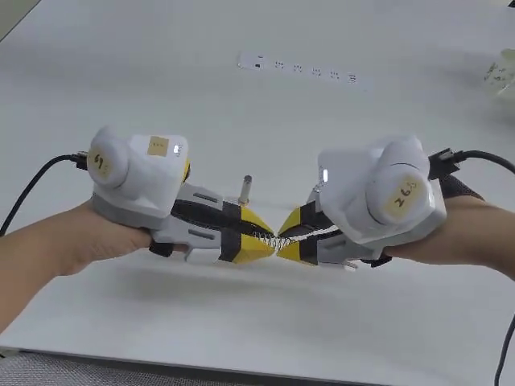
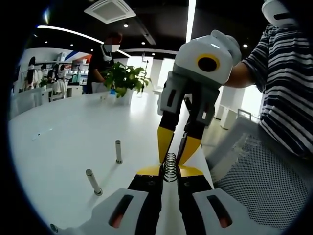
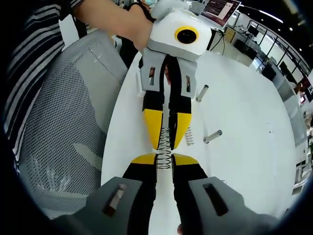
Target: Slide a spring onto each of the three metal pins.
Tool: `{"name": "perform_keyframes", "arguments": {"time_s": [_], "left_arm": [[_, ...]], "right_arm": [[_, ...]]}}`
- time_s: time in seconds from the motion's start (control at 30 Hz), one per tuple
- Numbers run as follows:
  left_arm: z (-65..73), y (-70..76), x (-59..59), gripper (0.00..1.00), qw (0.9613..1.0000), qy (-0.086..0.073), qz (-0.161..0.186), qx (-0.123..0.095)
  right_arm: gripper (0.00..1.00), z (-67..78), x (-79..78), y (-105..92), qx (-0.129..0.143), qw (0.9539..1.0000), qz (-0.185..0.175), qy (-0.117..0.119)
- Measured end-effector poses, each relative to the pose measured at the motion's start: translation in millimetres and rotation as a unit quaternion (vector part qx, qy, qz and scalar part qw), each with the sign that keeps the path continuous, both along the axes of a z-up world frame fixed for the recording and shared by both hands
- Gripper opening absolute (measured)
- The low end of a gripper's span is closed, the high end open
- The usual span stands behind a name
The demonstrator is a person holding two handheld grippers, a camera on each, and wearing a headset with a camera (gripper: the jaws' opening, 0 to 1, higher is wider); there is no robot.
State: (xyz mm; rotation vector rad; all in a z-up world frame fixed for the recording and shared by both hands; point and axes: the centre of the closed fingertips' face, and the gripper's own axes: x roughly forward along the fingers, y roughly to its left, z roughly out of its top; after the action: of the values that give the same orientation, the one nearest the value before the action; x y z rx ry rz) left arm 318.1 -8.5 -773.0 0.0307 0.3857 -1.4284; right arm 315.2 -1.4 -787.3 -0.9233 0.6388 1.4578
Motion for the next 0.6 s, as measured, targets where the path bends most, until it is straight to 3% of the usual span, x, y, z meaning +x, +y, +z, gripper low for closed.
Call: {"name": "perform_keyframes", "arguments": {"time_s": [0.2, 0.4, 0.6], "left_arm": [[-2.0, 3.7, 0.0, 0.08, 1.0000, 0.001, 0.000, 0.006], [-1.9, 6.2, -1.5, 0.08, 1.0000, 0.002, -0.004, 0.009], [-2.8, 5.9, -3.4, 0.08, 0.9999, 0.004, -0.007, 0.011]], "right_arm": [[0.19, -3.9, -1.6, -5.3, 0.008, 0.9999, -0.010, 0.004], [0.19, -8.0, 0.8, -6.8, 0.022, 0.9994, -0.027, 0.005], [0.17, -4.9, 1.0, -4.3, 0.026, 0.9994, -0.021, 0.003]]}}
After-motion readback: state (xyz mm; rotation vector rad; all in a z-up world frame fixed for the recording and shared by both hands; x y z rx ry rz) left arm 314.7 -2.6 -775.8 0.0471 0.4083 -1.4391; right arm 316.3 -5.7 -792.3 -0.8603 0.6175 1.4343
